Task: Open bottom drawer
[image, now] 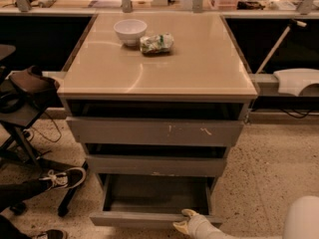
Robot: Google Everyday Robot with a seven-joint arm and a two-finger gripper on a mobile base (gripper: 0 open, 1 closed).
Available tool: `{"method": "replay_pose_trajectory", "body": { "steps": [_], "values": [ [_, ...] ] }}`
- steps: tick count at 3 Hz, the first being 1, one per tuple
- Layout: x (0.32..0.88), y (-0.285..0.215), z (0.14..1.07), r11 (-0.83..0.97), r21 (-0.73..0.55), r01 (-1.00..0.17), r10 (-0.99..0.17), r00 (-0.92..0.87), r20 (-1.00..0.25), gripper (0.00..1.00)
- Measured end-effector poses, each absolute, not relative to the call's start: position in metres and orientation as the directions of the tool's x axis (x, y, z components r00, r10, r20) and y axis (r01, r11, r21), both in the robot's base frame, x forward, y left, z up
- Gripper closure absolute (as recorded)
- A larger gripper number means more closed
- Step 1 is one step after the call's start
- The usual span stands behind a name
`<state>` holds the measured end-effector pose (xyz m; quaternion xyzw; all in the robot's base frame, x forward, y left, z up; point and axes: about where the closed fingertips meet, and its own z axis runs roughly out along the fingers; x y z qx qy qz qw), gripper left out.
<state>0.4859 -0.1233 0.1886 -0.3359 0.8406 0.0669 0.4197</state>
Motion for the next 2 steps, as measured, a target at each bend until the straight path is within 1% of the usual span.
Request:
{"method": "replay_pose_trajectory", "body": {
  "steps": [1,2],
  "values": [
    [0.486,-0.123,0.193,0.765,-0.169,-0.621,-0.508,-0.422,-0.751,1.0],
    [0.468,-0.126,0.189,0.777,-0.155,-0.61,-0.491,-0.433,-0.756,1.0]
  ]
}}
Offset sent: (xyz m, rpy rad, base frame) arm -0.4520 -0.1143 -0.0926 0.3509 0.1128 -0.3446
